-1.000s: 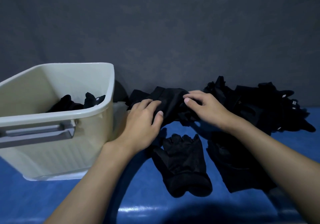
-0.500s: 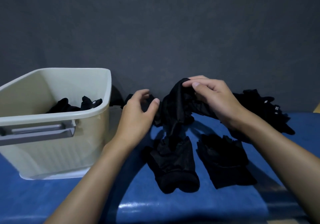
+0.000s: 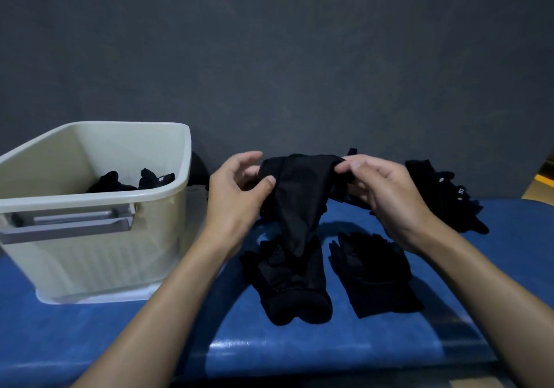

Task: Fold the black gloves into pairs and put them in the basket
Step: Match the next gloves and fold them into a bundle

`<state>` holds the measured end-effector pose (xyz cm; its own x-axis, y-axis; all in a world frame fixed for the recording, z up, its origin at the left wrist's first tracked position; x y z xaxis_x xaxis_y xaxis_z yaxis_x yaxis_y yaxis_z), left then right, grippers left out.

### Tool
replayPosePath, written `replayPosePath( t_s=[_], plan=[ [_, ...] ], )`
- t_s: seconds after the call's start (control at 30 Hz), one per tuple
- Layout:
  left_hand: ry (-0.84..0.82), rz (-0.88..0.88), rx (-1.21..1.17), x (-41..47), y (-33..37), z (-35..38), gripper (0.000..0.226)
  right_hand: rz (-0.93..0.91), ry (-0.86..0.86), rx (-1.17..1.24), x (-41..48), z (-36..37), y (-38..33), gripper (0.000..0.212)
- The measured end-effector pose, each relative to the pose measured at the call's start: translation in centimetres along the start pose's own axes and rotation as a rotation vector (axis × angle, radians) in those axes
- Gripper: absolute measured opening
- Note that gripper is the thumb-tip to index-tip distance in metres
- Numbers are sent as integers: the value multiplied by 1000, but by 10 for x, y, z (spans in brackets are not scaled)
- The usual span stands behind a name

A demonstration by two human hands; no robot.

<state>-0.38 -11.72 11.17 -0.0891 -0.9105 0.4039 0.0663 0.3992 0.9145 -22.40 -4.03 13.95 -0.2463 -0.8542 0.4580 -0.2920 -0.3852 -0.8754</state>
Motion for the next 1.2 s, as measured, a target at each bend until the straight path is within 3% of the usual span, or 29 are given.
replayPosePath(
  t_s=[0.17, 0.37, 0.47, 0.57, 0.73, 0.8, 0.93, 1.2],
  plan=[
    [-18, 285, 85, -12, 40, 5, 28, 12, 17, -43, -6, -2, 0, 16],
    [-152, 455, 138, -24, 59, 23, 31, 94, -143, 50, -1, 28, -7, 60],
    [-179, 487, 131, -24, 61, 24, 29, 101, -145, 44, 3, 31, -11, 43],
    [-177, 444, 34, -21, 58, 20, 31, 106, -113, 63, 5, 30, -11, 19],
    [-146, 168, 42, -11, 31, 12, 48, 98, -71, 104, 4, 30, -15, 14],
    [-110, 97, 61, -7, 21, 6, 41, 92, -60, 124, 4, 28, -18, 13],
    [-71, 108, 51, -6, 24, -1, 11, 79, -39, 129, 2, 24, -21, 13],
    [-55, 185, 13, -16, 35, -5, 9, 37, -36, 133, -1, 26, -22, 17]
  ],
)
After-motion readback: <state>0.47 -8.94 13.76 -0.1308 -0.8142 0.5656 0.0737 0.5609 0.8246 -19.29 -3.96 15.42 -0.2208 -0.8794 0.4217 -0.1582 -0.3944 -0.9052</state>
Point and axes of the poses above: each hand's wrist, its own x-axis towards the middle knuckle, its own z-axis out of the palm, y = z × x, the point moved 10 cm from there along x, towards the middle knuckle, and after that the axes turned 1 degree about x, right-handed, at the moved point
